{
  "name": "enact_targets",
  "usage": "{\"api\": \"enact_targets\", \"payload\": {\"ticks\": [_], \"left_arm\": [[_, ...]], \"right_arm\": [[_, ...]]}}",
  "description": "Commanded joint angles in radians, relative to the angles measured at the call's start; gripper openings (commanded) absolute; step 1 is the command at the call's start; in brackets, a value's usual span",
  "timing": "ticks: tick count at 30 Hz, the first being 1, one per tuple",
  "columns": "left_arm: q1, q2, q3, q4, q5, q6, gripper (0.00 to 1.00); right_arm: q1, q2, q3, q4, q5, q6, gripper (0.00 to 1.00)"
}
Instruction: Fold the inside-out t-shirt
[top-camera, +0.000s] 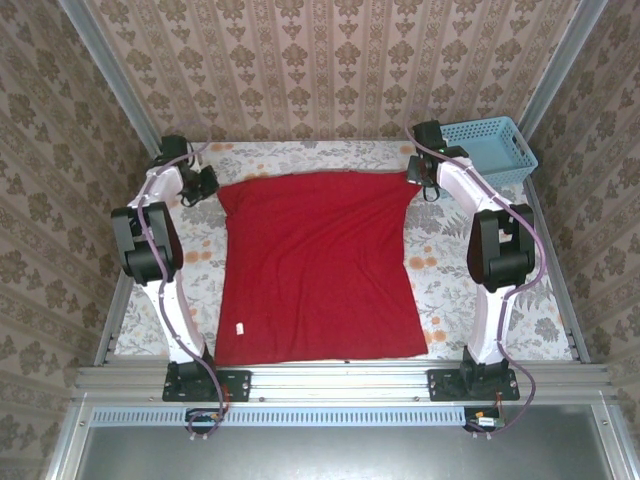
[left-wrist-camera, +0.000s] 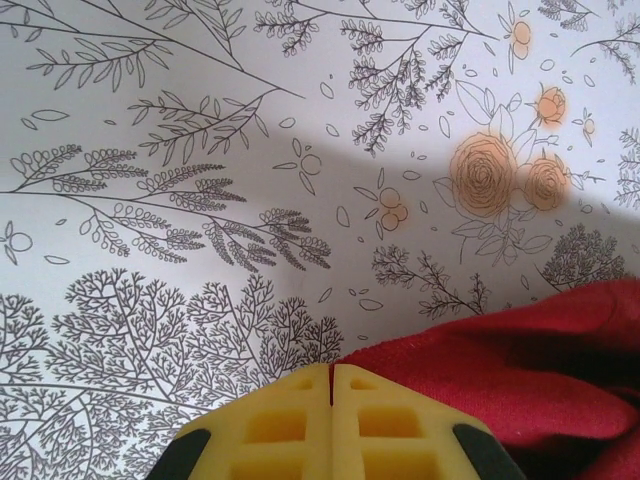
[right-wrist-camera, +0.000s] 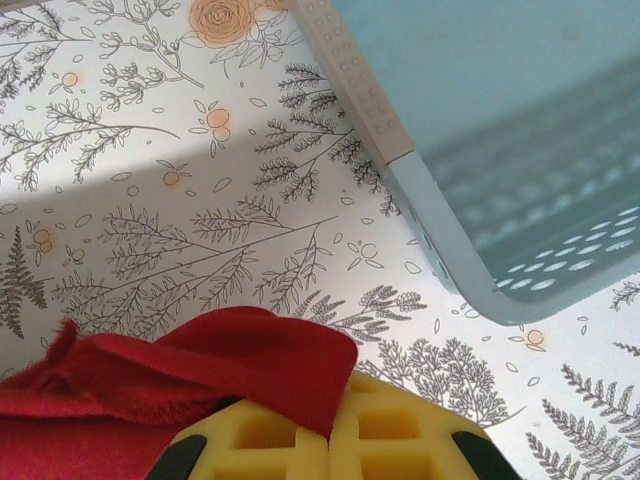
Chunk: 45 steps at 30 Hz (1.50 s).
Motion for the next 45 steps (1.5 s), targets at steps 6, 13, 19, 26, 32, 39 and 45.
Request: {"api": "enact_targets", "payload": {"ticks": [6,13,19,26,32,39,45], "left_arm": [[-0.02,0.147,0.235,-0.118,-0.033,0.023,0.0],[-0.032,0.178,0.359,-0.283,-0.126,0.047,0.4],[-0.05,-0.179,-0.032,-0.13,-0.181,-0.03,0.59],[-0.099,-0.639,-0.675,0.197,-0.132,-0.174,0.63],[-0.124,-0.867,-1.003,0.283,-0.084,-0.214,0.65],[-0.099,-1.034,-1.161,0.291,-0.091,-0.222,0.7],[-0.086,-1.08,-1.156,0.262,-0.082,-0.206,0.72]], "right_arm": [[-0.015,0.178,0.211,-0.084,0.017,-0.013,0.0],[-0.012,0.25,0.398,-0.192,-0.032,-0.058,0.46],[0.045,-0.015,0.106,-0.137,-0.049,-0.104,0.59],[0.354,-0.402,-0.411,0.009,-0.035,-0.159,0.63],[0.715,-0.515,-0.631,0.007,0.025,-0.164,0.65],[1.014,-0.509,-0.735,0.035,0.059,-0.122,0.66],[1.129,-0.39,-0.713,0.066,0.071,-0.115,0.68]]}}
